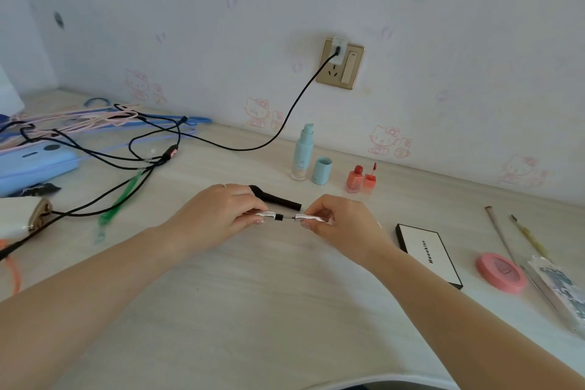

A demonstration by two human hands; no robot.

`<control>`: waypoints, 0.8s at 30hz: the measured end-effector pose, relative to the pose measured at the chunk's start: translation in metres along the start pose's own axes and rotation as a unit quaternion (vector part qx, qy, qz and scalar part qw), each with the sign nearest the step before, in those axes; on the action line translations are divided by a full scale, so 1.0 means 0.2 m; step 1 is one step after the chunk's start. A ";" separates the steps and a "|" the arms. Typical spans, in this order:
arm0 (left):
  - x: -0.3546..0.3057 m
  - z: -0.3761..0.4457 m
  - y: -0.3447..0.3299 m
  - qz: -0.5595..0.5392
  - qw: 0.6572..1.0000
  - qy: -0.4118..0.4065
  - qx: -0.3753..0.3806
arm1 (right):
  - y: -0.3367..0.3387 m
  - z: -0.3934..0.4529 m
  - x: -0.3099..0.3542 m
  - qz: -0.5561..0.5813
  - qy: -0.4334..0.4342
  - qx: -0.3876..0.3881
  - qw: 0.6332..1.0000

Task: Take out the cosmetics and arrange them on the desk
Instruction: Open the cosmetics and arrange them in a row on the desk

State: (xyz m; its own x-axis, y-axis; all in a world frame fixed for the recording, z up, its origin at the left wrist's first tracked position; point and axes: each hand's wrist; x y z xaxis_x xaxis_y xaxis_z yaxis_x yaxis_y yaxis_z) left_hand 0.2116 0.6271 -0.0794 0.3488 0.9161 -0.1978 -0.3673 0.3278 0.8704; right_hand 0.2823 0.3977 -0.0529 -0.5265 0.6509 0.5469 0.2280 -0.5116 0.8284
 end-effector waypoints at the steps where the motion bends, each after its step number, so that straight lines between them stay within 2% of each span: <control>1: 0.01 -0.01 0.00 -0.003 1.000 0.004 0.003 | -0.01 0.00 0.01 -0.013 0.003 0.002 1.000; 9: 0.09 0.01 -0.05 0.006 0.998 0.056 0.018 | -0.09 0.10 0.01 -0.129 0.038 -0.011 0.991; 18: 0.14 0.03 -0.09 0.026 0.997 0.071 0.022 | -0.14 0.17 0.00 -0.186 0.038 0.012 0.982; 24: 0.14 0.02 -0.09 0.020 0.997 0.076 0.020 | -0.14 0.18 0.00 -0.186 0.037 0.019 0.982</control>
State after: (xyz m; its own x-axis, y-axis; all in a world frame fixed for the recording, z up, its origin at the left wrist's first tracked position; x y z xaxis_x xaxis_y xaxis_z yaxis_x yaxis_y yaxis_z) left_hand 0.2320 0.6459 -0.0989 0.1986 0.9538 -0.2254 -0.3420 0.2830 0.8961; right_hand 0.3048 0.4317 -0.0731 -0.6360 0.7460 0.1976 0.0385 -0.2251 0.9736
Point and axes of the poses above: each hand's wrist, its own z-axis towards the middle knuckle, its own y-axis out of the back of the hand, x = y × z, and after that the axes turned 1 degree about z, right-handed
